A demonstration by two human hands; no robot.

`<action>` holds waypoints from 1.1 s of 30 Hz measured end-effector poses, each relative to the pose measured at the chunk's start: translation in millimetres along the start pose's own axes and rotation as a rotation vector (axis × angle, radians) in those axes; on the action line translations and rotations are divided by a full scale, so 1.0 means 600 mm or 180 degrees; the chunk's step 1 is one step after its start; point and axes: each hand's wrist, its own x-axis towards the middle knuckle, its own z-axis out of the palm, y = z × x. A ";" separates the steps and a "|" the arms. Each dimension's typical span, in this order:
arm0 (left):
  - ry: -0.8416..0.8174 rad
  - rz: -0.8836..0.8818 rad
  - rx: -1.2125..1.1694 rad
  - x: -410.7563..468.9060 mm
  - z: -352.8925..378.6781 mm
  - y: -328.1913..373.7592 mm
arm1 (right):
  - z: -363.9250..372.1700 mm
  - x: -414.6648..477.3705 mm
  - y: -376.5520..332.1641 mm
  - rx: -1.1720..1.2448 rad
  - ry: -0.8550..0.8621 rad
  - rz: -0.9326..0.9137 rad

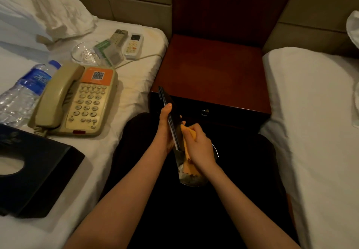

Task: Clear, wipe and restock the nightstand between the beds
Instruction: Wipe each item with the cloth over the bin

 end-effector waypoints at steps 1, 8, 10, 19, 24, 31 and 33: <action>-0.0004 -0.0039 -0.0007 0.000 -0.002 0.004 | -0.006 -0.002 -0.022 0.0126 -0.0013 -0.0199; 0.0791 0.0104 -0.0068 -0.005 0.001 0.096 | -0.042 0.005 -0.114 0.0057 -0.0739 -0.0864; 0.1269 0.0574 -0.0017 -0.037 0.018 0.134 | -0.044 0.008 -0.135 -0.0179 -0.0786 -0.1004; 0.1641 0.1245 0.0029 -0.098 -0.067 0.231 | 0.004 0.031 -0.229 0.1066 -0.0921 -0.0952; 0.2115 0.1497 -0.0082 -0.165 -0.142 0.276 | 0.060 0.030 -0.289 0.2074 -0.1621 -0.0279; 0.3395 0.1428 -0.0322 -0.265 -0.275 0.291 | 0.167 -0.031 -0.355 0.1374 -0.2477 -0.0529; 0.3621 0.1424 -0.0395 -0.290 -0.307 0.281 | 0.198 -0.052 -0.368 0.1232 -0.2615 -0.0524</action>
